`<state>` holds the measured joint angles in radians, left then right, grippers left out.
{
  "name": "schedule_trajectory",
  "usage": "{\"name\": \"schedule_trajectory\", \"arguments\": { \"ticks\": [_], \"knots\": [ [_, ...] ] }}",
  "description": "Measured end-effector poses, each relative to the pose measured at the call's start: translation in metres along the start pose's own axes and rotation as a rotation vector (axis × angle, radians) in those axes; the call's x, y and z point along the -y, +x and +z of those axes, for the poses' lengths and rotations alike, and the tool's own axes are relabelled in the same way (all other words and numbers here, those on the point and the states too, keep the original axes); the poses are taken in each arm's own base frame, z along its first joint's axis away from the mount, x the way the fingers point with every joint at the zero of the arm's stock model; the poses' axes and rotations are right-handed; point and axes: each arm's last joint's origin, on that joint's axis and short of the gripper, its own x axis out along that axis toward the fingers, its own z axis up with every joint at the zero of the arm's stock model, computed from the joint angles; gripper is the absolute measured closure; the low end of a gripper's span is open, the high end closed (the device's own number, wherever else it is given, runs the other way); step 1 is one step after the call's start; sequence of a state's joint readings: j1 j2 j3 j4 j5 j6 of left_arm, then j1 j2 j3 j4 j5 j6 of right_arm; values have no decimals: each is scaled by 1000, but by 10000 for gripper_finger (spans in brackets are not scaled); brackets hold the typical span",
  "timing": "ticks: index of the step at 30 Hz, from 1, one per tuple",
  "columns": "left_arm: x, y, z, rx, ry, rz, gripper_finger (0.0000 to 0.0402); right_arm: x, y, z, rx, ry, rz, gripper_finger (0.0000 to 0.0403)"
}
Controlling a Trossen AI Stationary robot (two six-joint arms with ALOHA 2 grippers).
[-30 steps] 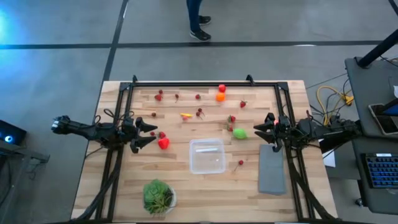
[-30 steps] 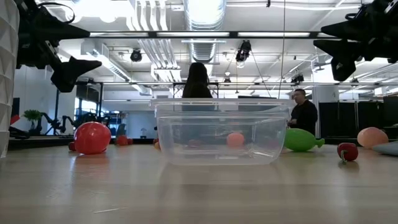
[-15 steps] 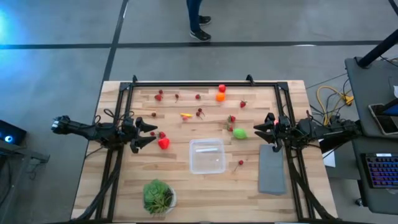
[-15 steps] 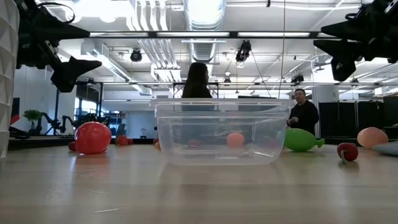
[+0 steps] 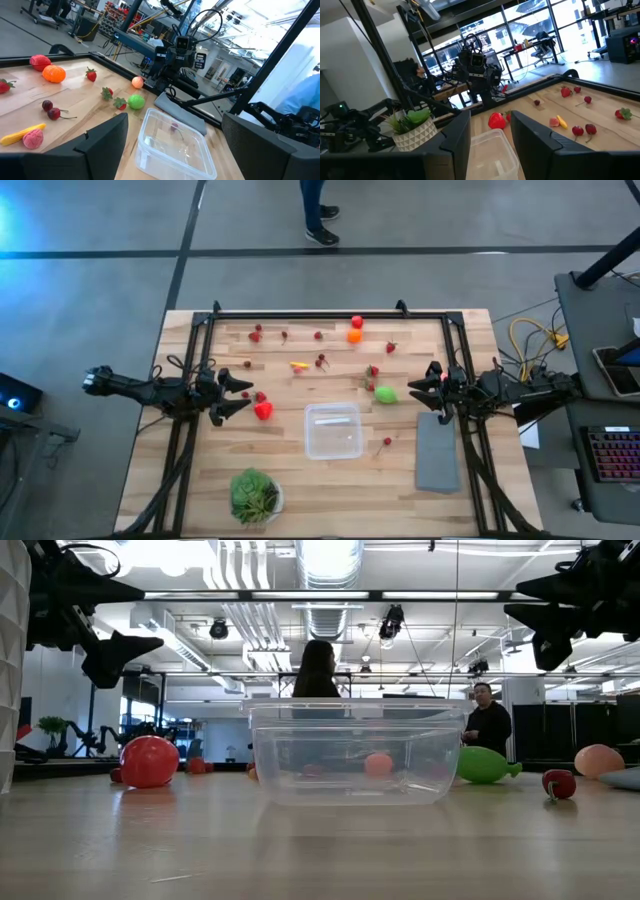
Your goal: Pick and placing Produce into tupperware
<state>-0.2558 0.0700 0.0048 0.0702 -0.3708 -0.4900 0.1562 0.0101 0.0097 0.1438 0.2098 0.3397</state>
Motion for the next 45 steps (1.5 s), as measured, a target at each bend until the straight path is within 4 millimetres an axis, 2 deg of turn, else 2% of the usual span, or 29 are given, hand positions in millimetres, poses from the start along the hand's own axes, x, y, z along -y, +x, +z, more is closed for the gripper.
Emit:
{"name": "schedule_trajectory", "arguments": {
  "ticks": [10,13,19,29,31,36,38,40,45],
  "knots": [
    [0,0,0,0,0,0,93,0,0,1,5,1,2,271],
    [0,0,0,0,0,0,93,-2,0,6,62,1,17,271],
    [0,0,0,0,0,0,93,-1,-2,18,210,-194,-133,271],
    [0,0,0,0,0,0,93,-1,-2,20,229,-147,-133,271],
    [0,0,0,0,0,0,93,-1,-2,20,241,-67,-122,271],
    [0,0,0,0,0,0,93,-2,-3,24,295,418,-43,271],
    [0,0,0,0,0,0,93,-2,-3,24,298,531,-27,271],
    [0,0,0,0,0,0,93,-2,-3,24,298,605,-13,271],
    [0,0,0,0,0,0,93,-4,-4,26,313,625,27,271]
  ]
}}
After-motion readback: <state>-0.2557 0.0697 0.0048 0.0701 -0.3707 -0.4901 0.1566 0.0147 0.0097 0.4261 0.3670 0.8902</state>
